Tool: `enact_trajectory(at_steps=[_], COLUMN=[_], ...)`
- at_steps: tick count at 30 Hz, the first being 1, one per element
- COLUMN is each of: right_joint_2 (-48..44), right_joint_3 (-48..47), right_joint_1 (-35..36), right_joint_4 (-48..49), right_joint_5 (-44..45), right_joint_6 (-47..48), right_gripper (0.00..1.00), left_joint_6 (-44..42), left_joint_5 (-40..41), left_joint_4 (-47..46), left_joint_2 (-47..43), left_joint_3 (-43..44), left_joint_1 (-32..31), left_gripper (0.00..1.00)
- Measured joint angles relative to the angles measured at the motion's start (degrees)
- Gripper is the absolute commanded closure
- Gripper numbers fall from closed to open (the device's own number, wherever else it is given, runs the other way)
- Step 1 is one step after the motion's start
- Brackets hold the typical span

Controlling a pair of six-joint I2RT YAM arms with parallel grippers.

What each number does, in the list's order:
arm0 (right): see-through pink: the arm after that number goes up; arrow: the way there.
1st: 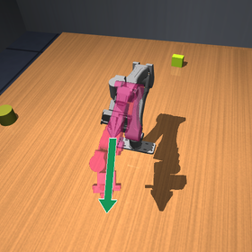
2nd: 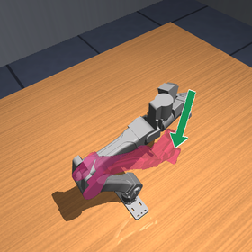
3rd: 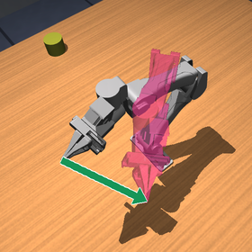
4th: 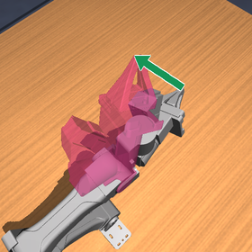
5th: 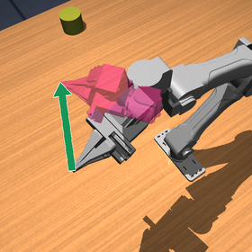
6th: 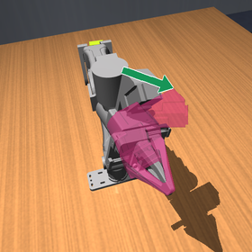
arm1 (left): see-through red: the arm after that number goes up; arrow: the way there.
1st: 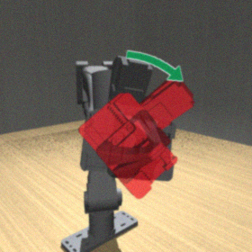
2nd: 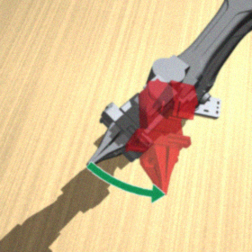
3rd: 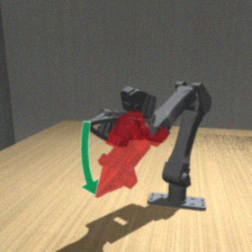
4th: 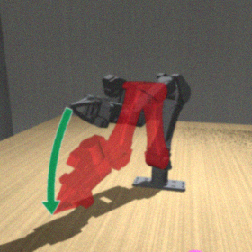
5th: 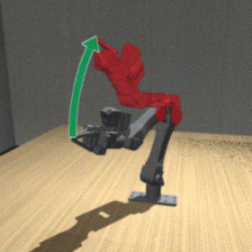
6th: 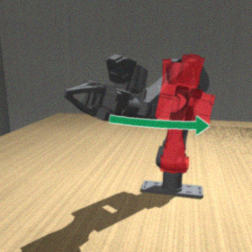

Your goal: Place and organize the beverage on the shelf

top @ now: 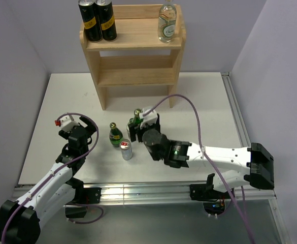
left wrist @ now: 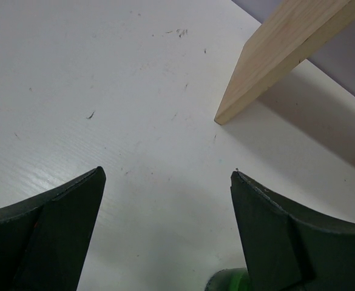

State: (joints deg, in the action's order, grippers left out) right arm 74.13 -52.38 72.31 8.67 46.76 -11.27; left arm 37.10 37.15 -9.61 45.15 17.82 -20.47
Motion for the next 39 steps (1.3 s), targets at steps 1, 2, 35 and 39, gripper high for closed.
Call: enact_trajectory(at_steps=[1, 2, 35, 39], right_joint_2=[0.6, 1.3, 24.8, 24.8], right_joint_3=[-1.6, -3.0, -32.8, -32.8], right_joint_1=[-2.2, -4.3, -39.0, -39.3], right_joint_4=[-0.8, -1.4, -9.4, -9.0], right_joint_5=[-0.9, -1.9, -16.2, -16.2], right_joint_6=[0.3, 0.6, 3.3, 3.3], right_gripper=[1.00, 1.00, 1.00, 1.00], left_joint_6=[0.0, 0.0, 0.0, 0.0], left_joint_5=[0.0, 0.0, -0.2, -0.1], left_joint_4=[0.0, 0.0, 0.0, 0.0], left_joint_2=[0.0, 0.0, 0.9, 1.3], left_joint_3=[0.0, 0.0, 0.4, 1.0], left_joint_1=[0.0, 0.0, 0.0, 0.0], left_gripper=[0.06, 0.05, 0.03, 0.03])
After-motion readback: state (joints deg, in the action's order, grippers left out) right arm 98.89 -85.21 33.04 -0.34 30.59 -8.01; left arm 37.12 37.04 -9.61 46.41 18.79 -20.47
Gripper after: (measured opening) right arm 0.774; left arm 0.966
